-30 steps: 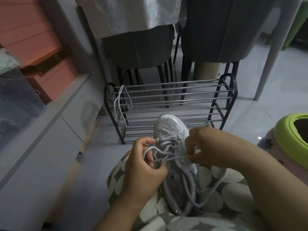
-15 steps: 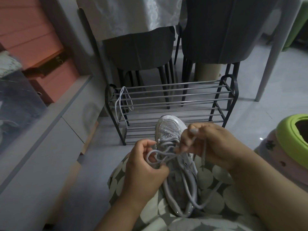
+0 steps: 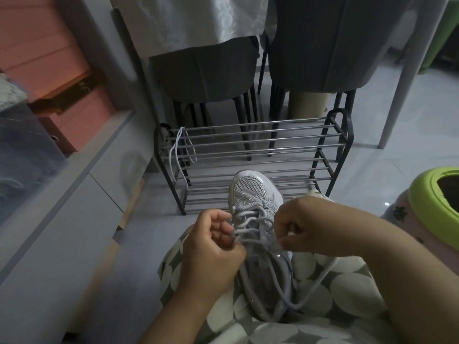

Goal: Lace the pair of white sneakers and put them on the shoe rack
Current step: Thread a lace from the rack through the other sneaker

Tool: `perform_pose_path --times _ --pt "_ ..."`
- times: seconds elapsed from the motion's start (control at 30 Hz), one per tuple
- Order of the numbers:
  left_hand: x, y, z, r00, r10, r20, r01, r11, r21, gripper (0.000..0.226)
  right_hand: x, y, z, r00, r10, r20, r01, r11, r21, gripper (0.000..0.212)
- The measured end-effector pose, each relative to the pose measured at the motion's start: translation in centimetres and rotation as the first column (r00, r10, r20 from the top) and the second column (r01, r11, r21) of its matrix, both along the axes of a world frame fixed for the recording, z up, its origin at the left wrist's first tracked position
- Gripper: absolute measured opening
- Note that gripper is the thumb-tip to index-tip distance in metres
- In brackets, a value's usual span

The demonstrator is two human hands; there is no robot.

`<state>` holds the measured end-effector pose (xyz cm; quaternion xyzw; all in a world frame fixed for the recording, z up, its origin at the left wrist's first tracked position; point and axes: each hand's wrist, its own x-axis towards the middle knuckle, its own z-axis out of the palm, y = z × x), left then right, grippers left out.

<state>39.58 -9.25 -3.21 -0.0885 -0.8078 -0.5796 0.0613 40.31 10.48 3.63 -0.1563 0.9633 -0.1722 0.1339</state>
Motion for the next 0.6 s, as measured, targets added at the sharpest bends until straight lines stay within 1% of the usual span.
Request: perform_pose_path --times 0.1,0.17,0.23,0.3,0.37,0.43,0.5,0.53,0.6 --pt "0.0 -0.4 0.2 0.998 -0.05 0.038 0.049 0.998 0.03 0.037 0.6 -0.3 1.1 0.986 0.132 0.105 -0.123 0.988 -0.089 0.015" --pt "-0.2 -0.8 0.1 0.994 -0.087 0.064 0.084 0.995 0.044 0.033 0.9 -0.6 1.3 0.97 0.188 0.155 -0.162 0.972 -0.167 0.015" --pt "-0.5 -1.2 0.1 0.989 -0.127 0.078 0.123 0.991 0.061 0.031 1.1 -1.0 1.1 0.968 0.2 0.152 -0.178 0.973 -0.15 0.011" --pt "-0.7 -1.3 0.2 0.982 -0.168 0.084 0.162 0.984 0.069 0.028 1.0 -1.2 0.8 0.985 0.163 0.057 -0.158 0.983 -0.088 0.008" --pt "-0.7 -1.2 0.4 0.976 -0.2 0.081 0.195 0.978 0.069 0.022 0.7 -1.3 0.6 0.99 0.114 -0.079 -0.12 0.99 -0.076 0.01" --pt "-0.6 -1.1 0.5 0.975 -0.209 0.08 0.204 0.977 0.067 0.028 0.4 -1.7 0.3 0.982 0.087 -0.167 -0.101 0.992 -0.077 0.013" --pt "-0.6 -1.1 0.6 0.976 -0.208 0.071 0.204 0.977 0.066 0.029 0.4 -2.3 0.0 0.971 0.056 -0.233 -0.066 0.997 -0.038 0.017" --pt "-0.5 -1.2 0.6 0.976 -0.209 0.066 0.205 0.977 0.064 0.029 0.5 -2.5 -0.1 0.967 0.034 -0.254 -0.037 0.999 -0.009 0.019" --pt "-0.5 -1.3 0.5 0.978 -0.2 0.056 0.196 0.978 0.066 0.029 0.5 -3.0 -0.2 0.953 0.033 -0.301 0.002 0.994 0.113 0.023"
